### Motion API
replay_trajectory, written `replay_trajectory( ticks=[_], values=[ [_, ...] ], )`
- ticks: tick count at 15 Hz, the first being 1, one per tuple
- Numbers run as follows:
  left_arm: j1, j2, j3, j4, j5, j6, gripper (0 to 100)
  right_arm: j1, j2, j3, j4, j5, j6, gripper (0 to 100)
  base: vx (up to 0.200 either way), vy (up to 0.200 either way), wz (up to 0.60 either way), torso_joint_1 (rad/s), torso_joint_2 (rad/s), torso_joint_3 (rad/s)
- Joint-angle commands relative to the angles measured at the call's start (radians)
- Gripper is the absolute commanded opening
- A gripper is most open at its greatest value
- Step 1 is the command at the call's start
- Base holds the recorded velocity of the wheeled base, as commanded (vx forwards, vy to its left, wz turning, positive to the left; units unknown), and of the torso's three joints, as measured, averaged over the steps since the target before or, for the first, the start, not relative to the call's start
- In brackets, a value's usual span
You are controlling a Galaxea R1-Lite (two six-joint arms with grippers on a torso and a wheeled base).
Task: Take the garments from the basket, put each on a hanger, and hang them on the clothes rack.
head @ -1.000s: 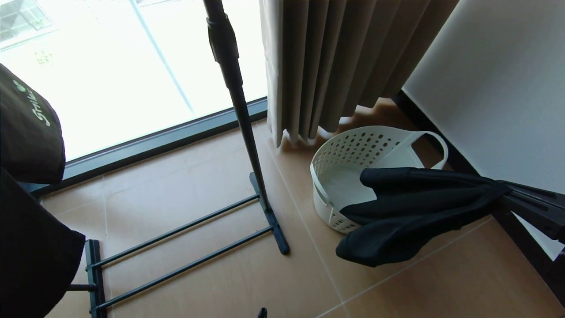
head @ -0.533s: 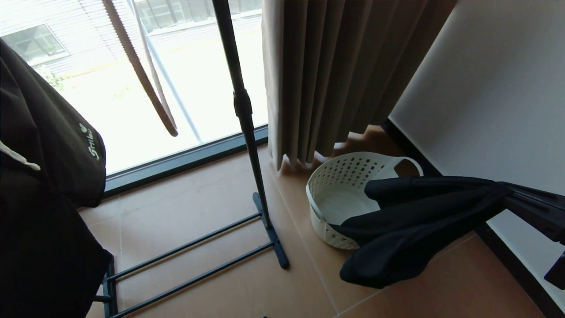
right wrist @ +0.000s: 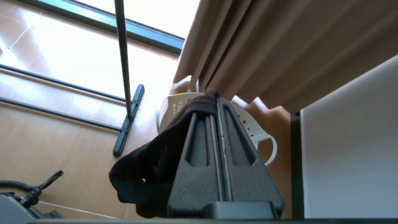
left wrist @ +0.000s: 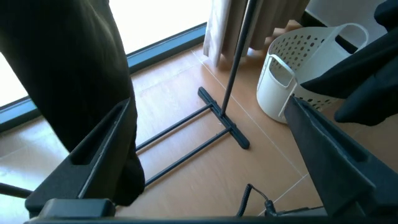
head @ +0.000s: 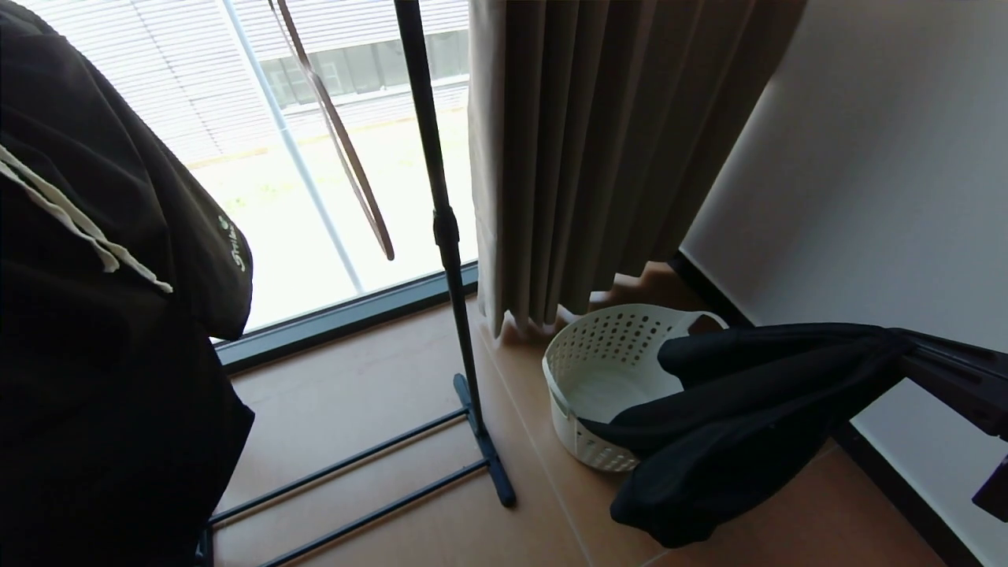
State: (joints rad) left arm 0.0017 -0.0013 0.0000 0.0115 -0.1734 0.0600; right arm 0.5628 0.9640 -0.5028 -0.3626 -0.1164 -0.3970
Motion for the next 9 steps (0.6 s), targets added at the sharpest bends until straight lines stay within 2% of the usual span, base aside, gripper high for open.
replay_trajectory(
  ticks=[1, 6, 9],
  values=[
    [0.000, 0.001, 0.000, 0.001, 0.000, 0.000, 100, 0.000, 0.002, 0.000, -0.001, 0.000, 0.000, 0, 0.000, 0.000, 0.00, -0.002, -0.01, 0.207],
    [0.000, 0.001, 0.000, 0.001, 0.000, 0.000, 100, 0.000, 0.010, -0.005, -0.001, 0.001, 0.030, 0, 0.000, 0.000, 0.00, 0.000, 0.00, 0.207],
    [0.000, 0.001, 0.000, 0.001, 0.000, 0.000, 100, 0.000, 0.013, -0.005, 0.001, 0.000, 0.032, 0, 0.000, 0.000, 0.00, 0.095, -0.30, 0.004]
  ],
)
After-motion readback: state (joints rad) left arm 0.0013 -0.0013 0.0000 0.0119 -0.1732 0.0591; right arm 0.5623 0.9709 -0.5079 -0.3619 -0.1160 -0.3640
